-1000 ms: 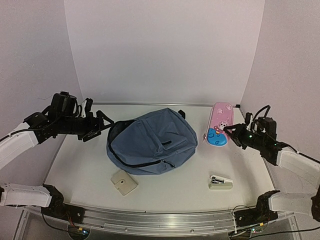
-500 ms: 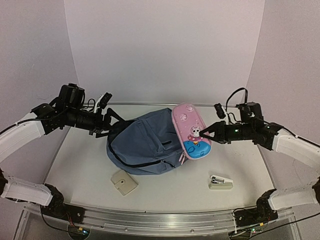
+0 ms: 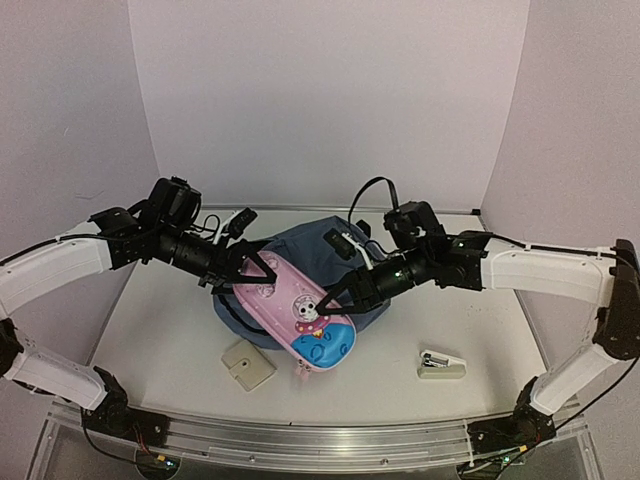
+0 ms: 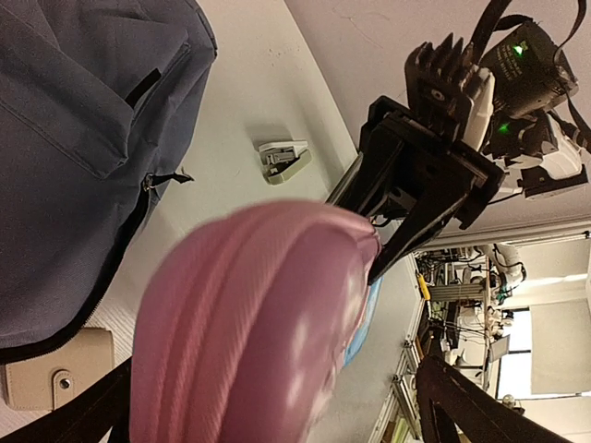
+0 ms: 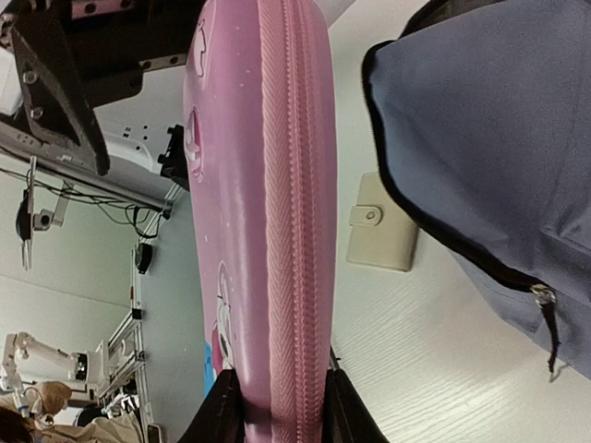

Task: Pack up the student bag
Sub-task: Pick up the stationery from the center of the board.

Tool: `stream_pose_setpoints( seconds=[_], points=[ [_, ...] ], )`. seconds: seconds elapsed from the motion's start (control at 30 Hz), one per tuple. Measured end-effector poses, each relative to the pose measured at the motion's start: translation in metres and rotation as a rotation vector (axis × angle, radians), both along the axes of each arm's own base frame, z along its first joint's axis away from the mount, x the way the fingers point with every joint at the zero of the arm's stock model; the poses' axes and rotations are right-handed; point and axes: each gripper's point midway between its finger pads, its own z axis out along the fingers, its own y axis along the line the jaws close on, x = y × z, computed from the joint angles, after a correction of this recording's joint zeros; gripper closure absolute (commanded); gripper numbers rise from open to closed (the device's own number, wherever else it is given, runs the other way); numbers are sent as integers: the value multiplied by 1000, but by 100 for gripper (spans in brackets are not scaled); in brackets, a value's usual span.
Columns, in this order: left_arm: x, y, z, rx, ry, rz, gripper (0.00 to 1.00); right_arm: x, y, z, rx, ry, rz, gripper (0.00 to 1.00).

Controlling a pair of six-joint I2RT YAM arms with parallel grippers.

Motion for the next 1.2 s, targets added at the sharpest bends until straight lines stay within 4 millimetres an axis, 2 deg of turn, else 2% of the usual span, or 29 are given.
stream_pose_setpoints(
  seconds=[0.07, 0.23, 0.6, 0.67, 0.7, 0.77, 0.83, 0.9, 1.0, 1.1, 1.2],
  points=[
    [-1, -1, 0, -5, 6, -9, 7, -6, 8, 1, 8, 3, 38, 100],
    [-10, -6, -2, -22, 40, -66, 30, -16, 20, -1, 12, 10, 93, 100],
    [-22, -4, -3, -35, 50, -142, 83, -27, 18, -4, 8, 32, 148, 100],
    [-23, -4, -2, -39, 49, -148, 89, -28, 17, -4, 8, 31, 151, 100],
    [-23, -4, -2, -38, 52, -146, 90, -28, 17, -4, 8, 29, 152, 96],
    [-23, -4, -2, -36, 56, -143, 94, -27, 17, -4, 5, 27, 149, 80],
    [-22, -4, -2, -36, 47, -144, 96, -26, 17, -5, 1, 22, 144, 70],
    [-21, -4, -3, -30, 44, -135, 98, -23, 17, -6, -6, 11, 132, 47],
    [-15, -2, -6, -2, 31, -94, 100, -14, 18, -8, -22, -20, 86, 26],
    [-6, 2, -11, 36, 24, -30, 100, 0, 20, -4, -28, -74, 23, 14],
    [11, 16, -8, 51, 18, 67, 100, 14, 15, 4, -40, -136, -63, 11]
  ],
)
